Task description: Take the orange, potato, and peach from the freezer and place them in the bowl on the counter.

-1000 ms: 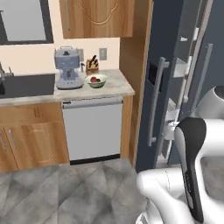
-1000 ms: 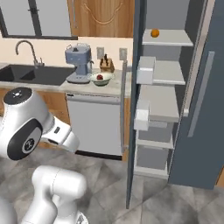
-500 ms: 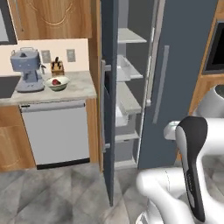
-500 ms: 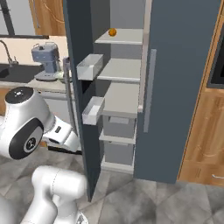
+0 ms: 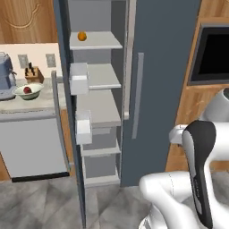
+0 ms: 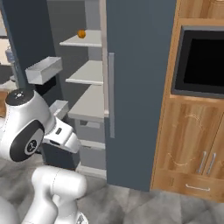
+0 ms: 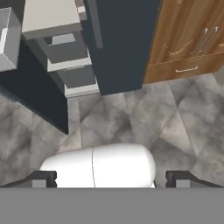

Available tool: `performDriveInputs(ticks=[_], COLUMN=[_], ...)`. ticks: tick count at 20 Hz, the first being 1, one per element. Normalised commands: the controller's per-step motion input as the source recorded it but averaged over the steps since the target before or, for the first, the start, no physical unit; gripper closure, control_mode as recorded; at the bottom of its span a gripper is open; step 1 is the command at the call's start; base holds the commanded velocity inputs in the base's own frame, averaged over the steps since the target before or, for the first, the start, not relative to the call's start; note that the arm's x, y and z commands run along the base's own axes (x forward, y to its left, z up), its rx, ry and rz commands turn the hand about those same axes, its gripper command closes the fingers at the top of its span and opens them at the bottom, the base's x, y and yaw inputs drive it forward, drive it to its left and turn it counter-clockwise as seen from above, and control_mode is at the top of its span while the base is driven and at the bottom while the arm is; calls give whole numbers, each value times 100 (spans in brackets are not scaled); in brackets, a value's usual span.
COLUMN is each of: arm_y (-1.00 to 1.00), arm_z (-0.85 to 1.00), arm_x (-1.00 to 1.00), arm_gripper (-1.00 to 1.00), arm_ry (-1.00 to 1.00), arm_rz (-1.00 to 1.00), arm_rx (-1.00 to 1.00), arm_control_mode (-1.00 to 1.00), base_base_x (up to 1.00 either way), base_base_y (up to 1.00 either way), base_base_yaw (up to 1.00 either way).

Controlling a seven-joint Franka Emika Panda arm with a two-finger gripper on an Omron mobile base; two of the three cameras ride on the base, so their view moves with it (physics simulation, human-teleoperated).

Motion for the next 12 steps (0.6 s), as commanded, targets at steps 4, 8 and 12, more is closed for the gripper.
performDriveInputs(ticks=[4, 8, 12], arm_y=[0, 0, 0], arm_z=[0, 0, 0], arm_x=[0, 0, 0], arm_gripper=[-100, -100, -100], arm_ry=[0, 0, 0], arm_rz=[0, 0, 0], arm_rx=[0, 0, 0], arm_control_mode=[100, 100, 100], base_base_x=[97, 88, 69], base_base_y=[-24, 0, 22], base_base_yaw=[23, 19, 8])
